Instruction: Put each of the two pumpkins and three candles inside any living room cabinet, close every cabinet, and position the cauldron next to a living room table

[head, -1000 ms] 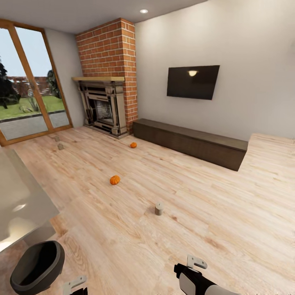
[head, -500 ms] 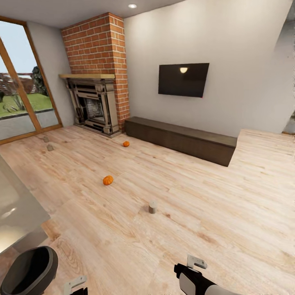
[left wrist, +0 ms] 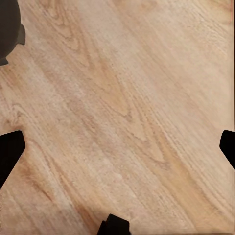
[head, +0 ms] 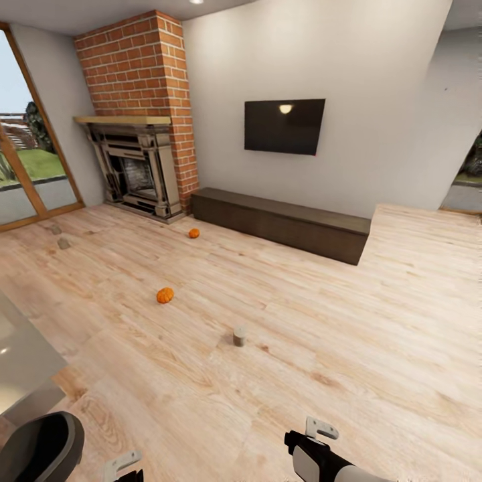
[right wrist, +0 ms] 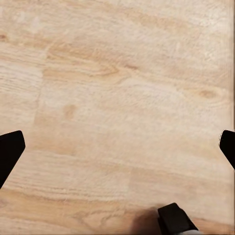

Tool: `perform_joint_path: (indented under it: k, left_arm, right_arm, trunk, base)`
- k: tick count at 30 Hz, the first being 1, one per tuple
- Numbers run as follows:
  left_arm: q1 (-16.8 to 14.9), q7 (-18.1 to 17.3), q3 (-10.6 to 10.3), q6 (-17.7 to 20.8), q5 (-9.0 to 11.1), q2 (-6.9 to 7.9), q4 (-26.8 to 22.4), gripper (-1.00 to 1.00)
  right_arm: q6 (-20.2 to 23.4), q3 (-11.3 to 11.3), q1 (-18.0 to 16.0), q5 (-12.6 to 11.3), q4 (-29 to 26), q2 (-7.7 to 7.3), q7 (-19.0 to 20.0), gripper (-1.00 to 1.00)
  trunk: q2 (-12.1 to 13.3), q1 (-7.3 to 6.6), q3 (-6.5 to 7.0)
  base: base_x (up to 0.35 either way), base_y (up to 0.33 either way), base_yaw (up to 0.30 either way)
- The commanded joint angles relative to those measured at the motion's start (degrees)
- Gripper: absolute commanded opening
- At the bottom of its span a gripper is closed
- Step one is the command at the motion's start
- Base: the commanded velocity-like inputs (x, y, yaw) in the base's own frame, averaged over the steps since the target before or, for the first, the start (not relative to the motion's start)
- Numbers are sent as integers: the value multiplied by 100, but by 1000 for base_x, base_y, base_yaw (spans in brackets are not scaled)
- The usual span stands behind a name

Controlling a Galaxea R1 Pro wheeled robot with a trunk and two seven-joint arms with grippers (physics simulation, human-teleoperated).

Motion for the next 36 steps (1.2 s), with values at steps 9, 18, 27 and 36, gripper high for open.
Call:
perform_joint_path:
  k: [9,18,27,36]
  left_arm:
    - [-3,1,-12,-27,63,3,4,100]
    - [2,-6,-12,-27,55,10,4,100]
    - [5,0,-21,-27,52,46,4,100]
    - [2,1,-29,-27,46,57,4,100]
  right_arm:
    - [-40,48,-3,-53,-8,1,-30,100]
    - [-46,48,-3,-52,-18,1,-29,100]
    - [-47,48,-3,-52,-19,1,-31,100]
    - [-47,48,-3,-52,-19,1,-31,100]
  trunk:
    - [159,-89,-10]
    - [159,-89,-77]
    - [159,-89,-90]
    - [159,-89,-111]
  base:
    - [0,0,-142]
    - [0,0,-114]
    - [204,0,-122]
    - [329,0,-264]
